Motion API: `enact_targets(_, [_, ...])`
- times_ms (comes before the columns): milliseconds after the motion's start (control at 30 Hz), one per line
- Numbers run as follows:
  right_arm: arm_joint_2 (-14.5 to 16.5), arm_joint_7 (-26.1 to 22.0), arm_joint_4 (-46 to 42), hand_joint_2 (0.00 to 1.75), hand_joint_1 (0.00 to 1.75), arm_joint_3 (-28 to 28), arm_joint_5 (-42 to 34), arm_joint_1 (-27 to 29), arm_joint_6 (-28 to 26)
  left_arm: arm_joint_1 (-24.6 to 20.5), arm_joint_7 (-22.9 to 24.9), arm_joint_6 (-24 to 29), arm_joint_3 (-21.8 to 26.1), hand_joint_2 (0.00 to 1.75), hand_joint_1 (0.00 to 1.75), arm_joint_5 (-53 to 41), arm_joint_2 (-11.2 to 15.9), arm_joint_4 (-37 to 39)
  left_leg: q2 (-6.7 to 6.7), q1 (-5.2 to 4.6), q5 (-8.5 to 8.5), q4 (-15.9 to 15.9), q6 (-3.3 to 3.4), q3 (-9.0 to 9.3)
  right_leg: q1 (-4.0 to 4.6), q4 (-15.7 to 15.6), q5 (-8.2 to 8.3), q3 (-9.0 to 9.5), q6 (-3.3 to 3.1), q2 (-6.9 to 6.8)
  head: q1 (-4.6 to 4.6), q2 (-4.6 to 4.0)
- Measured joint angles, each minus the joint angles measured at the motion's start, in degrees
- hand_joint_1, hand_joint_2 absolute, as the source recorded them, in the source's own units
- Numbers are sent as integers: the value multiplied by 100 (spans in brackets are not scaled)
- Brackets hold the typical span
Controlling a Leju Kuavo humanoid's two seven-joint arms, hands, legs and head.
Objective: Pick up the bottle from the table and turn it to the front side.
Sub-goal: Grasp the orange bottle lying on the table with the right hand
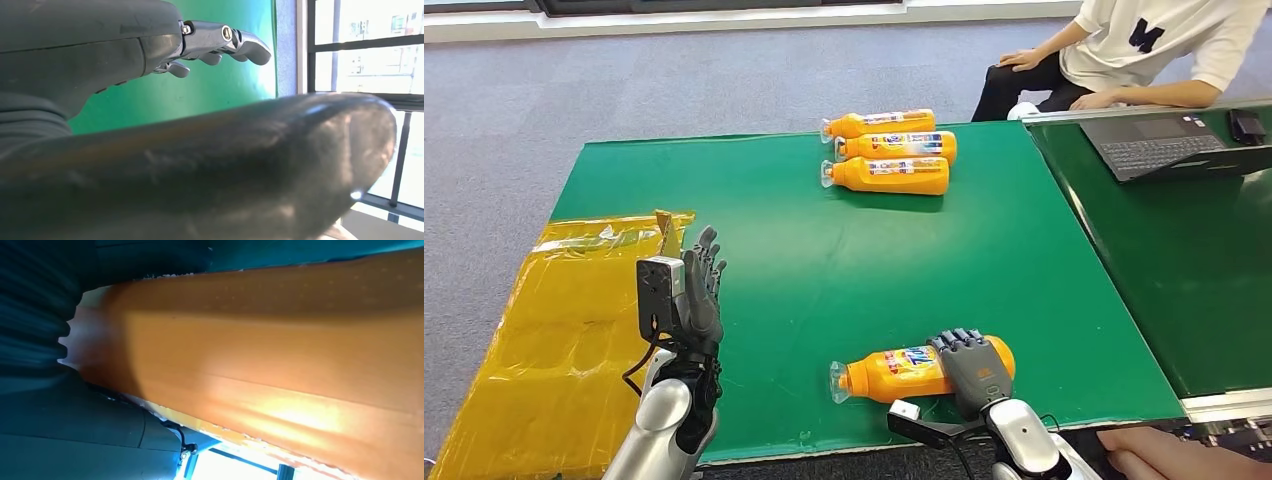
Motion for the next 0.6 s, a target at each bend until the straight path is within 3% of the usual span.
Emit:
enact_targets(167, [27, -41, -5, 175, 175, -13, 9, 16, -114, 21, -28, 199, 0, 0, 0, -111, 0, -27, 0, 0, 0, 0, 0, -2, 0, 0, 0, -1, 0, 0, 0, 0])
enact_targets(267, [99, -242, -32, 175, 175, -46, -147, 17, -472, 59, -121, 322, 0, 0, 0, -180, 0, -84, 0, 0, 0, 0, 0, -5, 0, 1, 0, -2, 0, 0, 0, 0])
enact_targets(367, [286, -795, -99, 175, 175, -166, -812, -78, -1119, 118, -221, 362, 0, 0, 0, -224, -8, -147, 1, 1, 1, -1, -1, -6, 1, 2, 0, -6, 0, 2, 0, 0])
enact_targets(467, [598, -1728, -179, 175, 175, -354, -2067, -244, -1750, 133, -327, 289, 0, 0, 0, -228, -44, -155, 3, 1, 2, -1, -1, -6, 1, 2, 0, -7, -1, 1, -1, 0])
enact_targets(600, [997, -2312, -259, 175, 175, -579, -3042, -389, -1979, 130, -372, 210, 0, 0, 0, -230, -102, -139, 3, 1, 3, -1, -2, -5, 1, 2, 0, -6, -1, 1, -1, 0])
